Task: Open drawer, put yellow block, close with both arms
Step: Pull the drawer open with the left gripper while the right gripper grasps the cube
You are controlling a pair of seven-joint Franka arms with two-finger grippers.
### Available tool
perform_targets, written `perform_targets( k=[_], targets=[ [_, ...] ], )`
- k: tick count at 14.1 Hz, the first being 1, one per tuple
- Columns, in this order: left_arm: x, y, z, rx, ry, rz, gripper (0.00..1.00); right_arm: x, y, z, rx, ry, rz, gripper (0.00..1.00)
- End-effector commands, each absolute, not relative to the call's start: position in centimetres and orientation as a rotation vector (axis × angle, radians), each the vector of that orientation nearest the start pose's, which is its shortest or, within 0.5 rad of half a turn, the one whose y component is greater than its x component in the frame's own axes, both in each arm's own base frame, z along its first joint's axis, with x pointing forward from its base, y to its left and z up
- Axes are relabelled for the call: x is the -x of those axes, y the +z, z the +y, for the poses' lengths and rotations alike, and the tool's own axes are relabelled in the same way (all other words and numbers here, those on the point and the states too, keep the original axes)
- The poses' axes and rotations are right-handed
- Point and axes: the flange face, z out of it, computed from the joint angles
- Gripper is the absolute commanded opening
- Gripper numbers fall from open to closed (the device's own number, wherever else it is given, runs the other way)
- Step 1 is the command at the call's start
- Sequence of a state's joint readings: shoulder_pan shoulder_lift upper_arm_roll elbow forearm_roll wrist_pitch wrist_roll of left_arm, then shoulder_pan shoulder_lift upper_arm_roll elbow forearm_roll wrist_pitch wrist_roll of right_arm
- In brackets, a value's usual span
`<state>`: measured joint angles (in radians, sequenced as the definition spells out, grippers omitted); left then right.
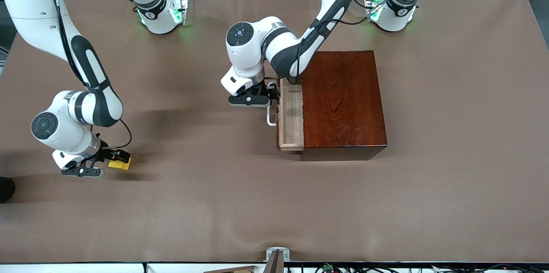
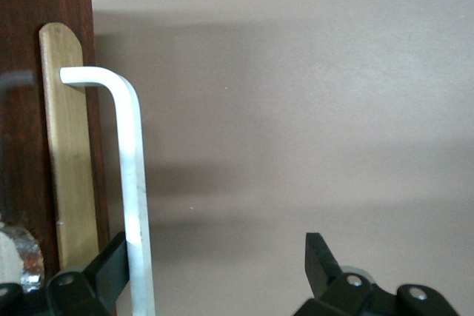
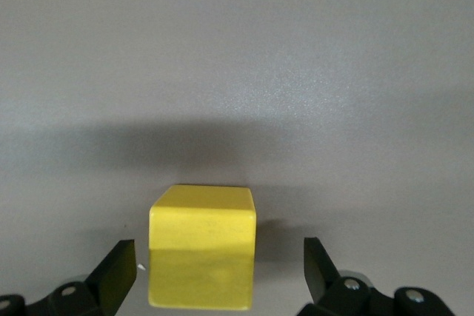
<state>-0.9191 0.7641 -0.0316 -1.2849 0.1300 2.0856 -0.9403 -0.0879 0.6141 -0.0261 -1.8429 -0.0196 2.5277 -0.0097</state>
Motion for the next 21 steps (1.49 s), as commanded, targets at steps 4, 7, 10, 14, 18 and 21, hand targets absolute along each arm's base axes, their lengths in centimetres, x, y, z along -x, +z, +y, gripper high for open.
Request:
perform_targets(
  k=[4, 7, 10, 14, 18, 21],
  targets=[
    [-44.5, 29.3, -62.4, 3.229, -0.225, 0.119, 1.0, -66.1, 19.0, -6.9, 3.161, -0.115, 0.199, 1.0],
    [-44.5, 29.2, -62.7, 3.257, -0.251, 0.124, 1.0, -66.5, 19.1, -6.7, 3.156, -0.123, 0.237, 1.0],
    [-44.0, 29.7, -63.5, 3.291, -0.272, 0.139, 1.0, -66.5, 18.9, -6.6, 3.158, -0.118, 0.233, 0.97],
    [-44.3, 31.0, -64.1, 3.382, -0.285, 0.084, 1.0, -66.3, 18.6, -6.5, 3.157, -0.106, 0.232, 0.91],
    [-44.8, 31.7, -63.8, 3.382, -0.29, 0.066, 1.0, -66.1, 18.4, -6.5, 3.157, -0.099, 0.237, 0.81],
    [-45.6, 34.5, -62.3, 3.332, -0.249, 0.03, 1.0, -66.0, 18.3, -6.5, 3.157, -0.092, 0.234, 0.79]
  ],
)
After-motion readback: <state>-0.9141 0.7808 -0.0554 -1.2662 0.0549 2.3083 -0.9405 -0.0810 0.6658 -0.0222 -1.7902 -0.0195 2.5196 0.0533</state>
